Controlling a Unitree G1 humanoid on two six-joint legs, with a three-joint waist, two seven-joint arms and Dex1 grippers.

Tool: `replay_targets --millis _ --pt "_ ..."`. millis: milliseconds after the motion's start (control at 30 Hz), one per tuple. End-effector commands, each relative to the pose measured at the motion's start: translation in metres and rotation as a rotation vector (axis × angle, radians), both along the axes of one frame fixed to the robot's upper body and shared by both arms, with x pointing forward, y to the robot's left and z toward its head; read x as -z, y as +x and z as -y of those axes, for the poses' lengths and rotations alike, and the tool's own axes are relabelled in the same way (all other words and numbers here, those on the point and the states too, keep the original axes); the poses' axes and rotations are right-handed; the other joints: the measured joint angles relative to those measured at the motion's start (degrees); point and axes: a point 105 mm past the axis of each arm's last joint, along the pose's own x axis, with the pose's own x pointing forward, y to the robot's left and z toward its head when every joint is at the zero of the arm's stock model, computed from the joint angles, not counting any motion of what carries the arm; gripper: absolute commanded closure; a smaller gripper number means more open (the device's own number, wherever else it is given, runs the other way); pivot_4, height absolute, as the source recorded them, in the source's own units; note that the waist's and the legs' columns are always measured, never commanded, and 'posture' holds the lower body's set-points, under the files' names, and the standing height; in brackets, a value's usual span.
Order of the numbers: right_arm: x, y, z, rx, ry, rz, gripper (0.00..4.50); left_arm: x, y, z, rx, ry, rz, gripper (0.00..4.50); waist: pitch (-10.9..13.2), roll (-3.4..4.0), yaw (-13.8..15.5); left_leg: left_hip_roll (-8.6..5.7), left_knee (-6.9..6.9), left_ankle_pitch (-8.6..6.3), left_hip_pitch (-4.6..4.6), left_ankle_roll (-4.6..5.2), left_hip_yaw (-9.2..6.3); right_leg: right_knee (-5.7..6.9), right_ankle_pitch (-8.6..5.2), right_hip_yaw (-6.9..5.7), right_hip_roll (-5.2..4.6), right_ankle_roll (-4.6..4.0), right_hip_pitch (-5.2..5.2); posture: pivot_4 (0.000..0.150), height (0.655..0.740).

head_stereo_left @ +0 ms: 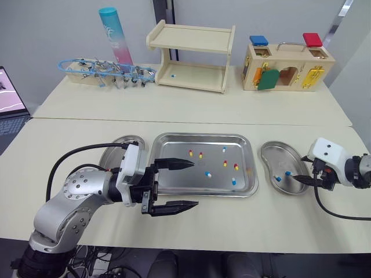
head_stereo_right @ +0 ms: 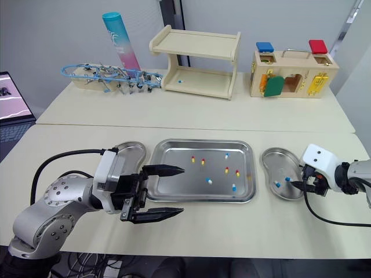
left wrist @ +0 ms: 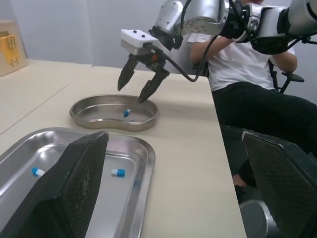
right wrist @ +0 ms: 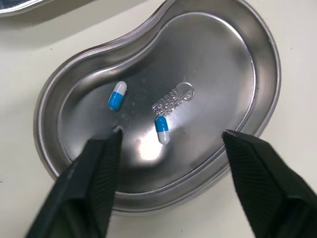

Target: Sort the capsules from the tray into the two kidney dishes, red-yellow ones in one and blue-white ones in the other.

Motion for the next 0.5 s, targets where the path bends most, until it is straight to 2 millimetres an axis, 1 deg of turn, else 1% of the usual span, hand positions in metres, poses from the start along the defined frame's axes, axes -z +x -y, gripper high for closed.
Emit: replay_targets --millis 33,67,133,167,200,233,267,300,333,367,400,433,500 --pt "-0.021 0.003 0.004 -0.038 -0.002 0.117 0.34 -0.006 0.011 -0.029 -0.176 0.036 0.025 0.00 0.00 0.00 -0.06 0.00 0.00 0.00 -0.01 0.00 0.00 0.00 0.00 0.00 0.00 0.00 0.00 0.150 0.7400" --pt "-0.023 0.002 0.006 -0.050 0.005 0.132 0.34 -0.007 0.015 -0.040 -0.244 0.040 0.018 0.00 0.00 0.00 -0.12 0.00 -0.01 0.00 -0.01 0.00 0.00 -0.01 0.00 0.01 0.00 0.00 -0.02 0.150 0.7400" --pt "-0.025 0.000 0.008 -0.062 0.021 0.150 0.34 -0.008 0.020 -0.056 -0.329 0.045 0.012 0.00 0.00 0.00 -0.06 0.01 -0.05 0.00 0.00 0.00 0.00 -0.03 0.00 0.00 0.00 0.00 -0.01 0.150 0.7400" --pt "-0.027 -0.001 0.009 -0.071 0.037 0.176 0.34 -0.009 0.025 -0.069 -0.403 0.051 0.010 0.00 0.00 0.00 0.01 0.01 -0.04 0.00 -0.01 0.00 0.00 -0.04 0.00 -0.01 0.00 0.00 -0.02 0.150 0.7400" --pt "-0.030 -0.002 0.010 -0.078 0.057 0.202 0.34 -0.010 0.031 -0.085 -0.496 0.050 0.005 0.00 0.00 0.00 0.05 0.00 -0.03 0.00 -0.01 0.01 0.00 -0.05 0.00 -0.01 -0.01 0.00 0.01 0.150 0.7400" --pt "-0.033 -0.004 0.012 -0.089 0.068 0.231 0.34 -0.013 0.038 -0.107 -0.616 0.030 -0.016 0.00 0.00 0.00 0.07 0.00 -0.02 -0.01 0.00 0.01 0.00 -0.06 0.00 -0.01 -0.01 0.00 0.03 0.150 0.7400" --pt "-0.034 -0.007 0.013 -0.115 0.095 0.239 0.34 -0.015 0.042 -0.128 -0.716 0.016 -0.025 0.00 0.00 0.00 0.07 0.00 -0.02 -0.01 0.00 0.01 0.00 -0.06 0.01 -0.01 -0.01 0.01 0.03 0.150 0.7400" --pt "-0.035 -0.010 0.015 -0.143 0.077 0.253 0.34 -0.014 0.043 -0.147 -0.787 0.034 -0.022 0.00 0.00 0.00 0.07 0.00 -0.02 -0.01 0.03 0.01 -0.01 -0.04 0.01 -0.01 -0.01 0.01 0.03 0.150 0.7400" --pt "-0.034 -0.013 0.022 -0.150 0.066 0.241 0.34 -0.010 0.041 -0.174 -0.881 0.057 -0.030 0.00 0.00 0.00 0.00 0.00 -0.03 -0.01 0.03 0.01 -0.01 -0.03 0.00 -0.02 -0.01 0.01 0.02 0.150 0.7400" --pt "-0.033 -0.015 0.026 -0.153 0.058 0.231 0.34 -0.007 0.038 -0.192 -0.935 0.078 -0.035 0.00 0.00 0.00 -0.21 0.01 -0.04 -0.01 0.04 0.01 0.00 -0.05 0.00 -0.01 -0.01 0.01 0.02 0.150 0.7400" --pt "-0.032 -0.017 0.033 -0.136 0.066 0.208 0.34 -0.002 0.034 -0.214 -1.012 0.113 -0.042 0.00 0.00 0.01 -0.44 0.00 -0.05 -0.01 0.04 0.02 0.04 -0.07 0.01 0.02 -0.01 0.01 0.02 0.150 0.7400" --pt "-0.032 -0.018 0.042 -0.112 0.079 0.185 0.34 0.006 0.025 -0.236 -1.078 0.144 -0.074 0.00 0.00 0.01 -0.65 0.00 -0.08 -0.02 0.05 0.03 0.07 -0.09 0.01 0.04 -0.01 0.01 0.01 0.150 0.7400" --pt "-0.029 -0.022 0.055 -0.089 0.089 0.131 0.34 0.020 0.008 -0.266 -1.155 0.209 -0.120 0.00 0.00 0.01 -0.77 0.00 -0.09 -0.03 0.05 0.04 0.09 -0.12 0.01 0.05 -0.01 0.01 0.01 0.150 0.7400"
